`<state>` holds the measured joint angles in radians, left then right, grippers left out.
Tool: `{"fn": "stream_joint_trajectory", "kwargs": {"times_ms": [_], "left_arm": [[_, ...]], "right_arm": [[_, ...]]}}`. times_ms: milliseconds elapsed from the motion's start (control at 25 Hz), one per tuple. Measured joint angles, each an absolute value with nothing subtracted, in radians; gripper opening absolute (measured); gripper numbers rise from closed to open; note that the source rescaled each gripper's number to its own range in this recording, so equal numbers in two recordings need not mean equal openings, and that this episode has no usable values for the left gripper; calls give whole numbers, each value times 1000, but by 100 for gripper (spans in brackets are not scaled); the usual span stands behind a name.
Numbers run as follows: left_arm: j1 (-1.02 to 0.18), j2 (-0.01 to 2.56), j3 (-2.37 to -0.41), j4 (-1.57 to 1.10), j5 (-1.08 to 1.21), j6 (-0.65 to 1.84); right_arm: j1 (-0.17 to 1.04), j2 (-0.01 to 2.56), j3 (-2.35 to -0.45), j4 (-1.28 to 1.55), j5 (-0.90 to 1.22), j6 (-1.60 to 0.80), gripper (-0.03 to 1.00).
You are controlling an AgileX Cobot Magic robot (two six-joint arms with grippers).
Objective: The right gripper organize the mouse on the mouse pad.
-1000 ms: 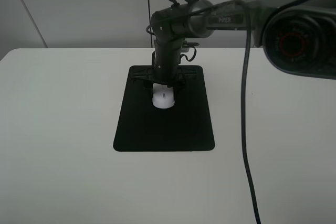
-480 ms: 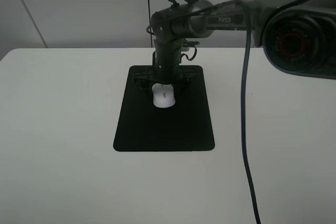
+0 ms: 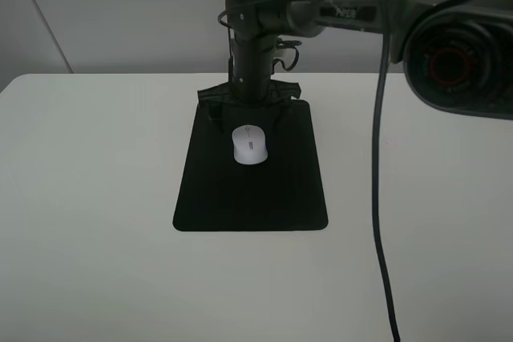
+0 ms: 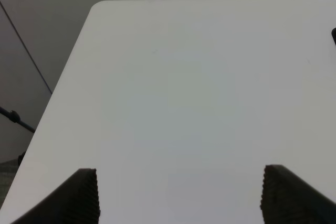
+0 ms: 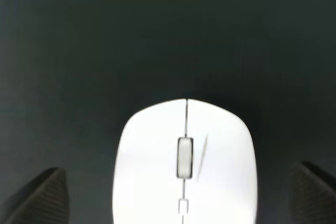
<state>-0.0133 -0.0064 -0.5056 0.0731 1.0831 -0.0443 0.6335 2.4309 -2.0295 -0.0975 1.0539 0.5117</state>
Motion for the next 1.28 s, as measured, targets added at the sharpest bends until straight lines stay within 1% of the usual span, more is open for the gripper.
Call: {"fn": "stream_joint_trajectory", "kwargs": {"times_ms": [360,600,760,880,1120,1280], "left_arm": [[-13,-6,-506,73,1083,-44],[-13,-6,-506,73,1083,-44],[-13,-6,-506,73,1083,-44],[-13,-6,-506,73,1083,-44],[-13,-6,-506,73,1083,-44],[-13,-6,-506,73,1083,-44]], "right_arm": [[590,2327,-2029,-99,1137,452,99],[527,2235,-1908,-77,1133,389,99],[465,2136,-1762,-67,1079,372,99],[404,2046,-1618,-67,1028,365,99],[230,1846,-1347,-66,942,345,99],[110,1706,-1203,-69,930,323,99]]}}
